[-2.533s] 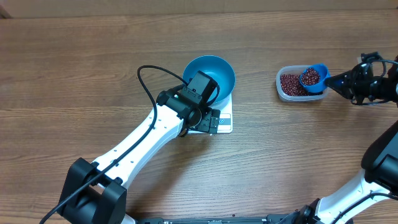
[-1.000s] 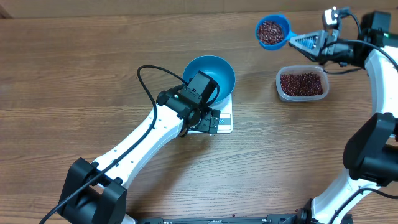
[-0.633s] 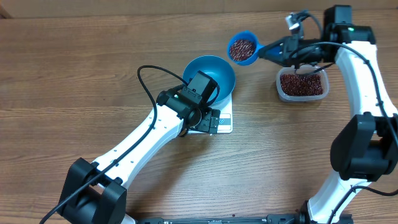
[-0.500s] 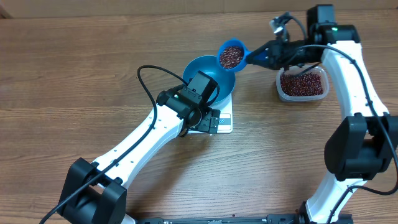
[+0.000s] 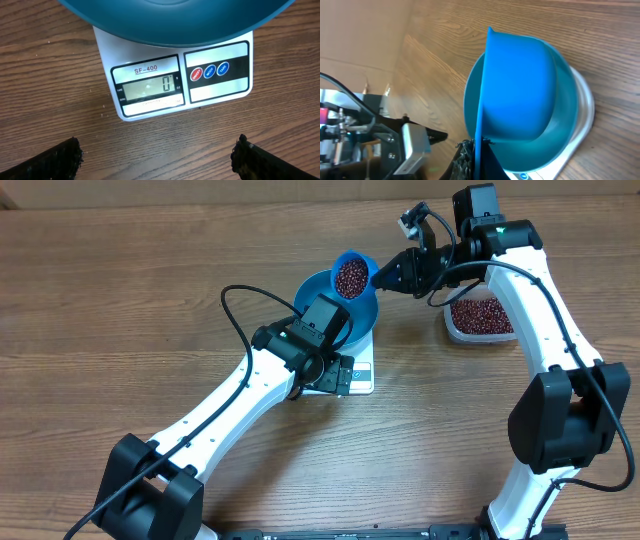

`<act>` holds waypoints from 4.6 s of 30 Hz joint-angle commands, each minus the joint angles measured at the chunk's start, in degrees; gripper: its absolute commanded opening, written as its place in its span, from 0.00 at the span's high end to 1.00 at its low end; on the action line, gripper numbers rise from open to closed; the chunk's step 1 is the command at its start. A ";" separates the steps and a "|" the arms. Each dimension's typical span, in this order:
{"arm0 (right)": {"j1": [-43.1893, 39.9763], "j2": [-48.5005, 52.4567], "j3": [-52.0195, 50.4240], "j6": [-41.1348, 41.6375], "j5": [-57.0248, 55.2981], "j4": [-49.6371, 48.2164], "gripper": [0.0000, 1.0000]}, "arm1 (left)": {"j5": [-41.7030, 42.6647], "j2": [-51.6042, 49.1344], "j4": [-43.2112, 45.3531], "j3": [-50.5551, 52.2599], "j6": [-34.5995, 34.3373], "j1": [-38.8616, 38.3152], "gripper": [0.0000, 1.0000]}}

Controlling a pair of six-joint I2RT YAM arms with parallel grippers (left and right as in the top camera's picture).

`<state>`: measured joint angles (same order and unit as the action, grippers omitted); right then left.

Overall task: Scoop item into bowl and weigh 150g on scale
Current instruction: 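Carry the filled scoop left over the teal bowl, then tip the scoop to pour beans into the teal bowl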

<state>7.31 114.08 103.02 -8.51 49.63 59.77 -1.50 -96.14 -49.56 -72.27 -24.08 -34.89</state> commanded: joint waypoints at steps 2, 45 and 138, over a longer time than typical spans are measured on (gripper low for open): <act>1.18 -1.16 1.33 -3.63 -0.09 -0.96 0.96 | 0.48 -0.35 0.13 -0.57 -0.81 -0.39 0.00; 8.13 -7.78 2.05 -8.33 -23.41 -2.47 0.96 | 0.48 -0.35 0.13 -0.57 -0.81 -0.39 0.00; 21.57 -13.07 -0.35 -11.19 -48.74 -1.86 0.96 | 0.48 -0.35 0.13 -0.59 -0.81 -0.35 0.00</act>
<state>28.60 99.29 102.94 -22.13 1.50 59.31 -1.50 -96.14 -49.54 -72.27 -24.08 -34.89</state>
